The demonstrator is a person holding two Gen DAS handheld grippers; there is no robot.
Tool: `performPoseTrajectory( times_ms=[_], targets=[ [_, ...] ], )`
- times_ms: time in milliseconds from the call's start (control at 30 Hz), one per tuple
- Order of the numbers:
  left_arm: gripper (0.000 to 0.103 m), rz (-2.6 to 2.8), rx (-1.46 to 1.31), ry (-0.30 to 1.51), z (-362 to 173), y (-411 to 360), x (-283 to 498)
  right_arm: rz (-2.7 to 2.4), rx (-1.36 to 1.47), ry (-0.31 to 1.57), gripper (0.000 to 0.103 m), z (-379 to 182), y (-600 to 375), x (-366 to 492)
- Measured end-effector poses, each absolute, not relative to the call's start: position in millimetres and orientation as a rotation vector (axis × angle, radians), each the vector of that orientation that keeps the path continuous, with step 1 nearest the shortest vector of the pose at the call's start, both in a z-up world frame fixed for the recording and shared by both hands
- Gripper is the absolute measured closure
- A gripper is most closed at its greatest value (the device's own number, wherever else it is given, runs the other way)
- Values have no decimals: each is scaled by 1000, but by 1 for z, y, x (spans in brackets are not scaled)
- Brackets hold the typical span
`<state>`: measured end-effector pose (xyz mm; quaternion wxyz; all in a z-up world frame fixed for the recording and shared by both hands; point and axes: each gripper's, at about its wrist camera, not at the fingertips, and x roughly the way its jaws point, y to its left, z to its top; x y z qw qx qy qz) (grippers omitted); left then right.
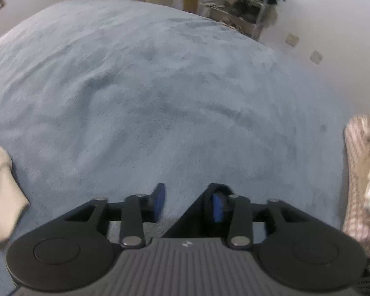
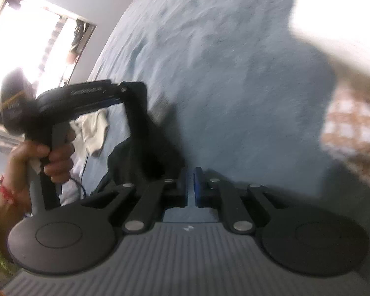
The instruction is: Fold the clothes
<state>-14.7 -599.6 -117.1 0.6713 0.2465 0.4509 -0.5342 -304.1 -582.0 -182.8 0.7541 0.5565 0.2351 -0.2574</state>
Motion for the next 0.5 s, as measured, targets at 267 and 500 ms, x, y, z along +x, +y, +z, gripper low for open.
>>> performPoseTrajectory(
  times_ms=[267, 500],
  targets=[
    [45, -1096, 419, 1268, -142, -600, 16, -544, 1007, 511, 96, -163, -578, -296],
    [35, -1004, 423, 1401, -143, -615, 11, -363, 725, 580, 78, -147, -569, -234]
  ],
)
